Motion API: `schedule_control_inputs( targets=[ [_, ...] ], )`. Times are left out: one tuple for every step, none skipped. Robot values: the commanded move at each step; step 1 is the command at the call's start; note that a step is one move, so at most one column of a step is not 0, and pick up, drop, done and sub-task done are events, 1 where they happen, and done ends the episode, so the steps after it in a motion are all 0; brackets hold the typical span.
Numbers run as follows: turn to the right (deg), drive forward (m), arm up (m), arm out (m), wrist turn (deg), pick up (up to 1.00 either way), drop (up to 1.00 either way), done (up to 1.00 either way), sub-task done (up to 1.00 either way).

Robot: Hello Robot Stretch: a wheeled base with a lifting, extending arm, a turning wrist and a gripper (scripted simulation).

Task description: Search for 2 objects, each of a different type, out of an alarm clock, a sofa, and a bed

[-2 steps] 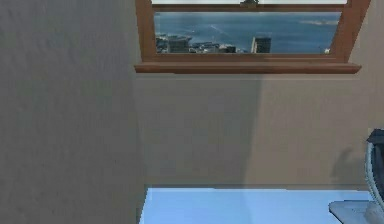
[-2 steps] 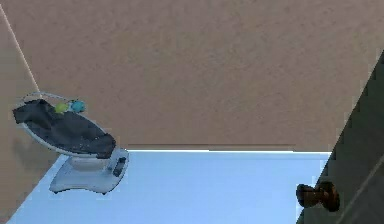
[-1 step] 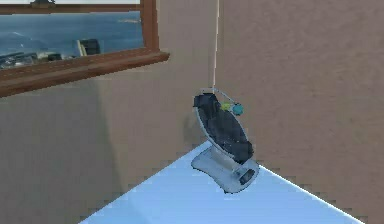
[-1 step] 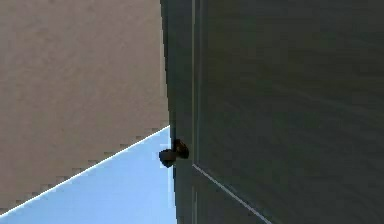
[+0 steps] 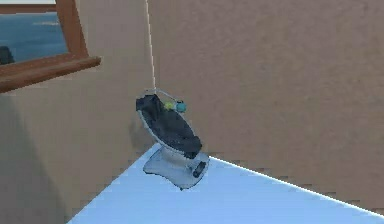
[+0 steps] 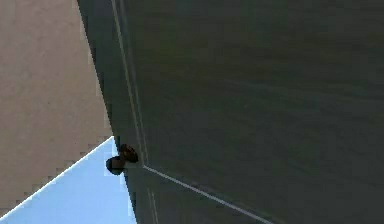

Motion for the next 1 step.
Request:
schedule_control_inputs(
  targets=[
    [0.0,0.65,0.0,0.0,0.0,0.0,0.0,0.0,0.0]
  ],
)
